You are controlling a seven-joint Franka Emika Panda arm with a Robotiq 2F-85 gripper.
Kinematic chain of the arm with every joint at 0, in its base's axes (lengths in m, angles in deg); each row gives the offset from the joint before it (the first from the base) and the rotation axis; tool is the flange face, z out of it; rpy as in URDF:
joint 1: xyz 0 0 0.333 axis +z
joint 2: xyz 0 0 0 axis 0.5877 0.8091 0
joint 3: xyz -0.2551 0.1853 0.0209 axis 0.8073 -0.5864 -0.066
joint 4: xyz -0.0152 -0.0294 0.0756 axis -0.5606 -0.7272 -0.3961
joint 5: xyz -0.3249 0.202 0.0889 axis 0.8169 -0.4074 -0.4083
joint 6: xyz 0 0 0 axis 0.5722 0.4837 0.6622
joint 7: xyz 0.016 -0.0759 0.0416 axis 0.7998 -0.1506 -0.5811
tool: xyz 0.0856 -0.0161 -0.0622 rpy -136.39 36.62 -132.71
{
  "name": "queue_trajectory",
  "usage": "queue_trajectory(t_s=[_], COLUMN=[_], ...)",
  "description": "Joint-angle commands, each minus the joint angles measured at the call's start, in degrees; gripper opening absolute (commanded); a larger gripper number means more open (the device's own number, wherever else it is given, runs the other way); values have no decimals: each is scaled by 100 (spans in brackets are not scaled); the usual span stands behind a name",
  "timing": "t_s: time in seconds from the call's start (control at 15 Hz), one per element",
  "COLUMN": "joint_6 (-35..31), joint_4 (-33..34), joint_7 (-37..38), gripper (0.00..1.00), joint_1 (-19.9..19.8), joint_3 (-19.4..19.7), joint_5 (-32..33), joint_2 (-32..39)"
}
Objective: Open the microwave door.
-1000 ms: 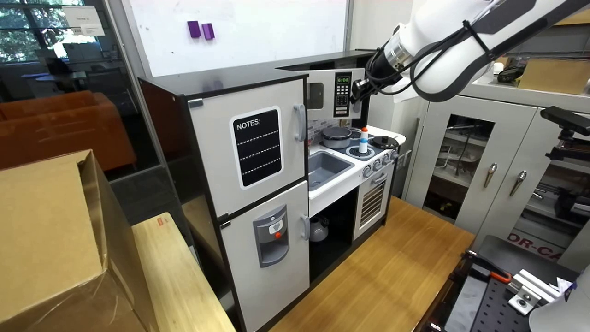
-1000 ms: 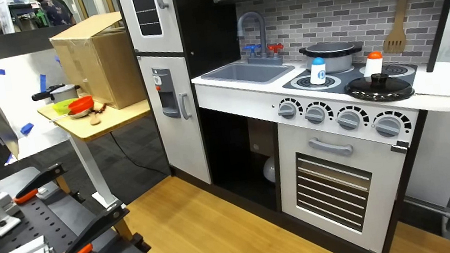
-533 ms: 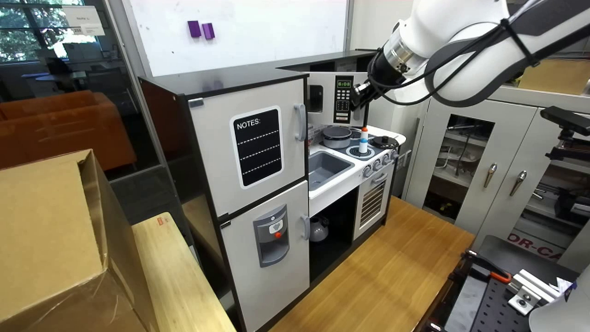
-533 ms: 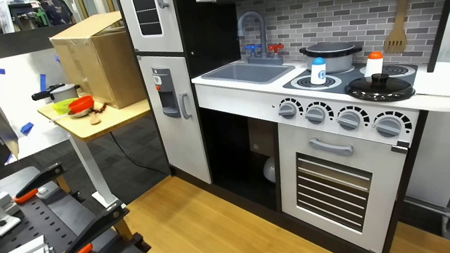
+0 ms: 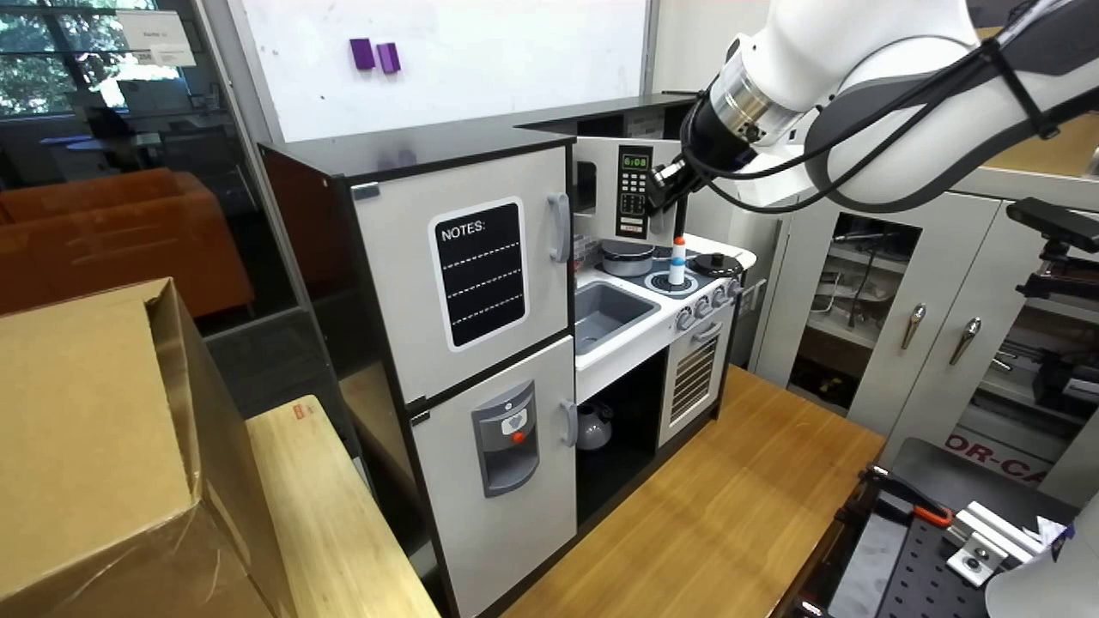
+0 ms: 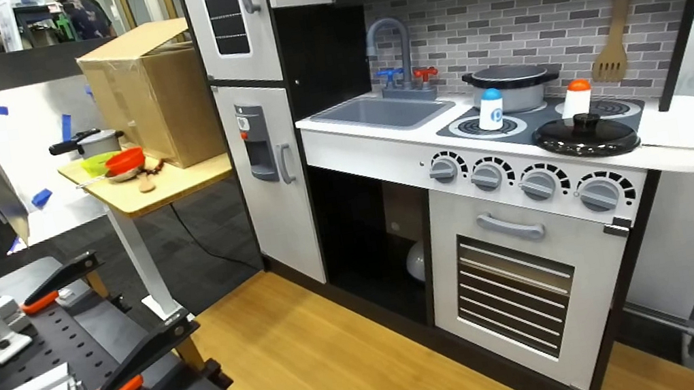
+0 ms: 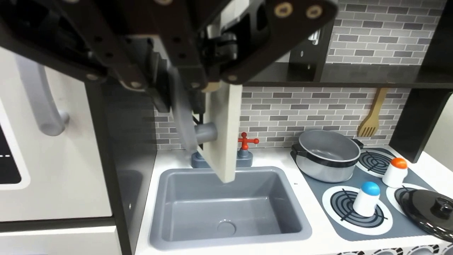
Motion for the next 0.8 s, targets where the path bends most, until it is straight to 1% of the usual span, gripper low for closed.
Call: queue_trajectory(t_s=[0.0,0.07,0.13,0.2,0.27,0.4,0.73], joint_6=[-39,-38,6,19,38,136,304], joint_4=[43,40,43,58,89,72,48], joint_7=[-413,-487,-540,-603,-664,-763,-1064], gripper=[5,5,21,46,46,55,90], joint_1=[181,280,375,454,510,637,922], joint_3=[74,103,130,151,162,211,438], joint_5=[-138,-184,-251,-308,-360,-485,-729], joint_2=[-317,-329,-345,-372,-446,-545,-658])
